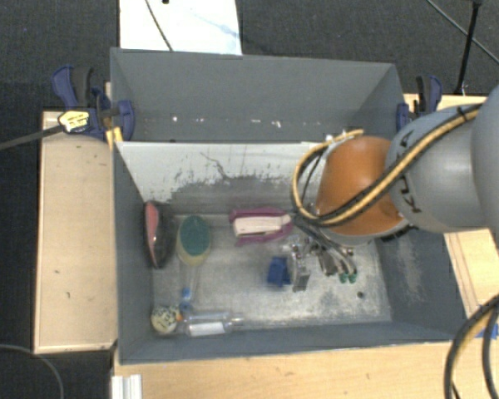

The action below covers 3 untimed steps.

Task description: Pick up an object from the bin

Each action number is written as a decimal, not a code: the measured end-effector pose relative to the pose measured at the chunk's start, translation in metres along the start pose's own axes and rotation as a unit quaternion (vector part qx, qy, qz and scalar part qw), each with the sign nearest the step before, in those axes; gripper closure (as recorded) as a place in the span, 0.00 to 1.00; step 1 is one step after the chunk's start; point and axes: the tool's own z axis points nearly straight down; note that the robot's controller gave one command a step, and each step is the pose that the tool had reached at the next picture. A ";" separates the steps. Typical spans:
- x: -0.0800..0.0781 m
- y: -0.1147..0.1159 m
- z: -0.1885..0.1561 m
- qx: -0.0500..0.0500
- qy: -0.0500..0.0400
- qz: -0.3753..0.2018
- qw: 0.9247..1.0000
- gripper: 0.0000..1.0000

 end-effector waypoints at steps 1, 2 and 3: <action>0.000 0.000 0.000 0.000 0.000 0.001 1.000 1.00; 0.001 0.000 0.001 0.000 0.001 0.000 1.000 0.00; 0.000 0.000 0.000 0.000 0.000 0.001 1.000 1.00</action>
Offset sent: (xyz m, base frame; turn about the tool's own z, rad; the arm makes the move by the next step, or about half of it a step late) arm 0.0000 0.0000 0.0000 0.0000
